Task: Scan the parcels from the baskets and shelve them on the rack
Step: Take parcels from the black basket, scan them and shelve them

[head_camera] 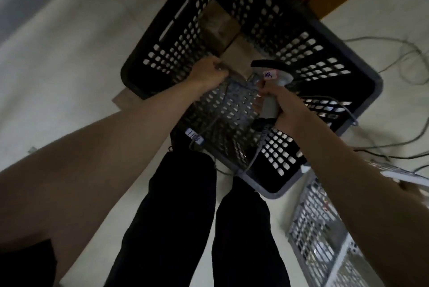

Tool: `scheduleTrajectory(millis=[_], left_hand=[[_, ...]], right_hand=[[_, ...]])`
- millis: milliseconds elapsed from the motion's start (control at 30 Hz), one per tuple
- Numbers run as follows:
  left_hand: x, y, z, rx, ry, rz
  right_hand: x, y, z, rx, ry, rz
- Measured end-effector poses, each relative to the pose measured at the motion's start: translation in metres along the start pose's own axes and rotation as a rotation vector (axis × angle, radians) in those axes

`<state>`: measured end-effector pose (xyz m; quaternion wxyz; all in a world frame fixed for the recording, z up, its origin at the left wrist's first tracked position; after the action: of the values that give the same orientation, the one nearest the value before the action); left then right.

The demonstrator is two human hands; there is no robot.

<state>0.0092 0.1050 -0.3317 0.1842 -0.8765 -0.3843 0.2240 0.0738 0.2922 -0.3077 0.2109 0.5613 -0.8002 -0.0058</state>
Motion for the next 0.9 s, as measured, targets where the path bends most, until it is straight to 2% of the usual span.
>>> scheduleTrajectory(millis=[233, 467, 667, 900], left_hand=[[0.005, 0.016, 0.077, -0.023, 0.02, -0.067], [0.024, 0.027, 0.112, -0.077, 0.059, -0.169], [0.037, 0.017, 0.075, -0.02, 0.001, -0.298], [0.014, -0.027, -0.038, 0.021, -0.133, -0.497]], right_hand=[[-0.01, 0.005, 0.064, -0.042, -0.065, -0.029], [-0.013, 0.009, 0.101, -0.092, -0.109, -0.012], [-0.016, 0.018, 0.063, -0.157, -0.052, 0.005], [0.013, 0.026, -0.057, -0.214, 0.017, -0.061]])
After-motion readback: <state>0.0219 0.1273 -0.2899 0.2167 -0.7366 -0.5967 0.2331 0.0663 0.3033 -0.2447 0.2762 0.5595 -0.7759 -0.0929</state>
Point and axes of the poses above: each hand's wrist, its own z-axis towards the middle knuckle, its own x-axis out of the palm, y = z × x, the point moved 5 cm from there along z, towards the middle knuckle, and after that the axes turned 12 degrees about y, right-handed, at the moved point
